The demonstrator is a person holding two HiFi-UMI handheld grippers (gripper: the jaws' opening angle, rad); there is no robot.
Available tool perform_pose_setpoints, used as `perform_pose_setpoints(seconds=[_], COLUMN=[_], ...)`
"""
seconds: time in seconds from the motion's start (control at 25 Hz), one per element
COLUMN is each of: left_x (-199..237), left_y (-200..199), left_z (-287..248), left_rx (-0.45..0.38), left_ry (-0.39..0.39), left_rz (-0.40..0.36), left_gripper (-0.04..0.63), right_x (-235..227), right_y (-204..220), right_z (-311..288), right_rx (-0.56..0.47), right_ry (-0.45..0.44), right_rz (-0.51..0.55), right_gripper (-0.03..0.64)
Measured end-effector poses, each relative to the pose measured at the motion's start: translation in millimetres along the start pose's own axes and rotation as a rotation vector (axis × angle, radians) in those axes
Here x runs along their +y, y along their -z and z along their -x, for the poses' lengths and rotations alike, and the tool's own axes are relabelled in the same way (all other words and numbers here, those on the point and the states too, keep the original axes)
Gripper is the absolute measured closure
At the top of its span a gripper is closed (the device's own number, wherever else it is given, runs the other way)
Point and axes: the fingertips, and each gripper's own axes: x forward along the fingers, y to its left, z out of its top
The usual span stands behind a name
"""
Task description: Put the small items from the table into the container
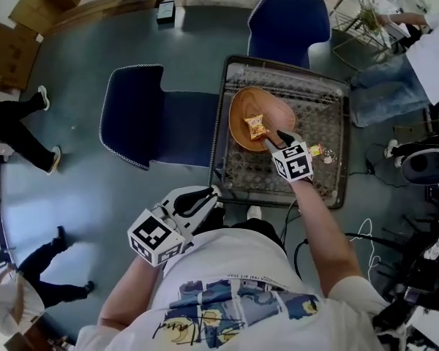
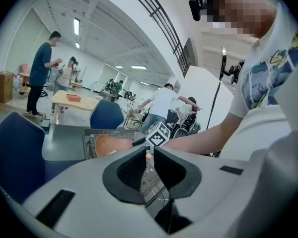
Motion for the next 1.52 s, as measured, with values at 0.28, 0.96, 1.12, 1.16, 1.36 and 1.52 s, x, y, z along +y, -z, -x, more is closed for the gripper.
perform_pose_setpoints(seconds=[0.28,0.96,1.12,1.16,1.36,1.52], left_x=[-63,-199,-217,-220,-232,-239], left_y=[7,10,23,25,36,41], left_z=[-52,-160,-166,-168,-169,-173], left_rx=[0.03,0.109,0.116,0.115,0.117,0.119], left_ry=[0.097,0.146,0.114,0.108,0.057,0.039], left_rz=[-0.024,-0.12,-0.116,-0.116,-0.104,-0.107], left_gripper=[0.563,0.588,0.588,0.588,0.588,0.588], right_x=[18,-23,-26,-27,-26,-29], right_y=[57,182,205,210,229,235], right_z=[87,239,249,251,254,256], right_rx=[-0.046,-0.092,-0.077,-0.075,-0.072,-0.084], right_ry=[-0.015,-0.006,-0.028,-0.032,-0.062,-0.074], right_rz=[0.028,0.019,0.04,0.044,0.059,0.062], right_gripper=[0.456,0.456,0.456,0.456,0.456,0.456])
